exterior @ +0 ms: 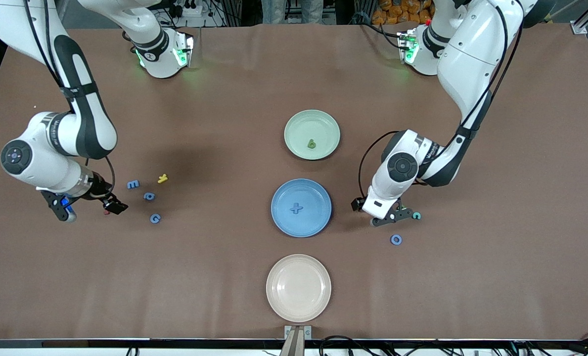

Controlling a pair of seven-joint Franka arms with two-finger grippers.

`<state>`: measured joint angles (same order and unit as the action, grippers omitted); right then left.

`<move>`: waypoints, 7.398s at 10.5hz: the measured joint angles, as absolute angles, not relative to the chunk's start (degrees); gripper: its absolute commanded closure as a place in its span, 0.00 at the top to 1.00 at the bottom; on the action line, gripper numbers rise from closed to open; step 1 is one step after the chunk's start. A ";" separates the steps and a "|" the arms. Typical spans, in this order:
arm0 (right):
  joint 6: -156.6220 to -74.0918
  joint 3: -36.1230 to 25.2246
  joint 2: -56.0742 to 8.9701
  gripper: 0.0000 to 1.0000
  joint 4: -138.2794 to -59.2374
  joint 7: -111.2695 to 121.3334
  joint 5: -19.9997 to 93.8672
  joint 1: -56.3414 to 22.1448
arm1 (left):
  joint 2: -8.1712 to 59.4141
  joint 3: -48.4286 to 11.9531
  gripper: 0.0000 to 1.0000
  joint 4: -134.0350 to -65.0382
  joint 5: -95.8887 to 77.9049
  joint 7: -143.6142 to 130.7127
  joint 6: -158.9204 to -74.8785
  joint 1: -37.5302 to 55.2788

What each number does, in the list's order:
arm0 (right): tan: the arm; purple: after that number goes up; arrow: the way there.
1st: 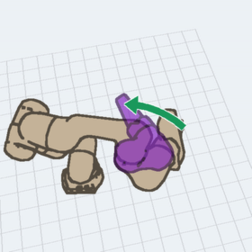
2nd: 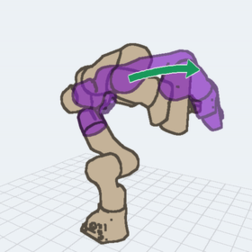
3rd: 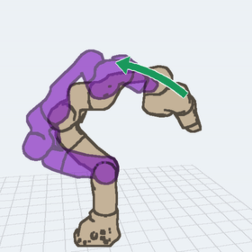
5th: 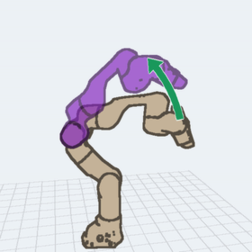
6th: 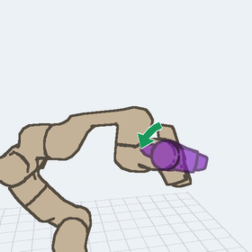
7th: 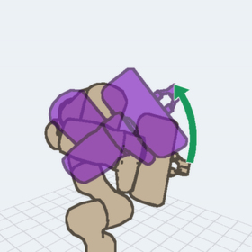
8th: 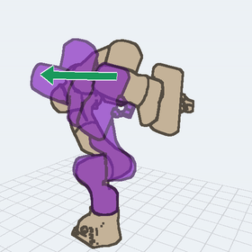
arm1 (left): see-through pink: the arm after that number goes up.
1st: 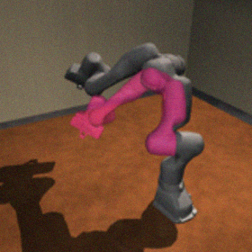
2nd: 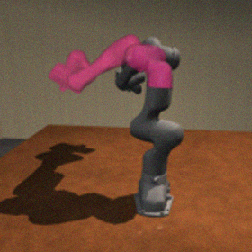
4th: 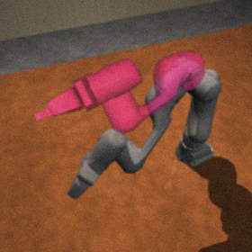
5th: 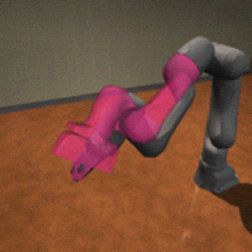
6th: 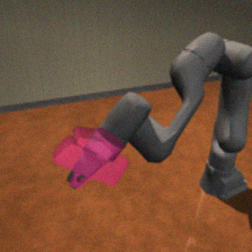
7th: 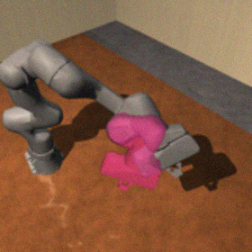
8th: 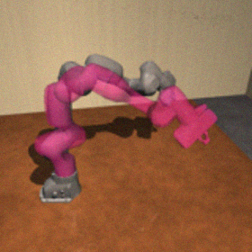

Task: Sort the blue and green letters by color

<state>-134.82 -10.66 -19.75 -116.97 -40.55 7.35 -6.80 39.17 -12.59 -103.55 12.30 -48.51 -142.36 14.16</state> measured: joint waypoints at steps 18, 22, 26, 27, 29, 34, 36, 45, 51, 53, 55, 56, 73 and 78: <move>-157.91 -10.71 -20.83 0.25 -136.85 -51.44 7.37 -5.52 | 35.33 -20.95 0.00 -102.19 12.30 -64.71 -131.16 16.70; -158.28 -10.71 -20.74 0.07 -136.73 -51.45 7.37 -5.48 | 34.53 -27.52 0.16 -102.19 12.30 -77.21 -125.14 22.45; -157.57 -10.20 -20.77 0.04 -135.35 -44.21 6.29 -5.58 | 34.52 -27.63 1.00 -101.74 12.30 -84.24 -121.37 28.69; -154.86 -10.15 -20.73 0.04 -133.45 -38.82 6.16 -5.62 | 34.52 -27.38 1.00 -101.74 12.30 -84.24 -121.25 28.45; -146.09 -10.03 -20.46 0.04 -127.35 -30.43 6.08 -5.78 | 34.53 -26.66 1.00 -101.70 12.37 -84.21 -121.21 27.14; -138.03 -7.41 -20.15 0.03 -116.74 -15.91 5.88 -11.64 | 34.48 -25.84 1.00 -100.63 15.19 -75.60 -121.30 12.16; -138.08 -4.92 -20.37 0.04 -115.11 -12.80 5.88 -13.34 | 34.57 -25.85 1.00 -100.70 15.22 -74.33 -122.57 7.79; -144.58 -1.89 -38.34 0.04 -93.57 -12.11 6.15 -31.42 | 34.20 -25.56 1.00 -110.39 24.38 -74.72 -141.24 -5.77; -150.78 -1.77 -42.60 1.00 -89.83 -18.50 6.95 -40.39 | 37.03 -24.36 1.00 -110.94 25.59 -74.94 -144.05 -5.70; -150.76 -1.68 -42.72 1.00 -89.39 -22.82 6.99 -41.01 | 37.68 -23.57 1.00 -110.95 25.59 -74.94 -146.18 -5.69; -149.81 -1.91 -42.72 1.00 -89.21 -23.06 6.89 -40.67 | 37.89 -23.40 1.00 -110.93 25.59 -74.94 -146.57 -5.69; -147.96 -2.07 -42.69 1.00 -89.06 -23.07 6.87 -40.05 | 37.89 -23.40 1.00 -110.93 25.60 -74.94 -146.58 -5.67; -120.66 -10.44 -26.22 1.00 -99.89 -8.86 6.49 -13.58 | 36.09 -25.27 0.00 -107.74 25.64 -83.58 -147.12 1.12; -139.51 -10.85 -23.51 1.00 -117.97 -8.89 6.51 -12.69 | 35.58 -25.36 0.00 -107.03 25.64 -95.04 -145.38 15.07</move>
<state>-139.51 -10.85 -23.51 -117.97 -8.89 6.51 -12.69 35.58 -25.36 -107.03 25.64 -95.04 -145.38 15.07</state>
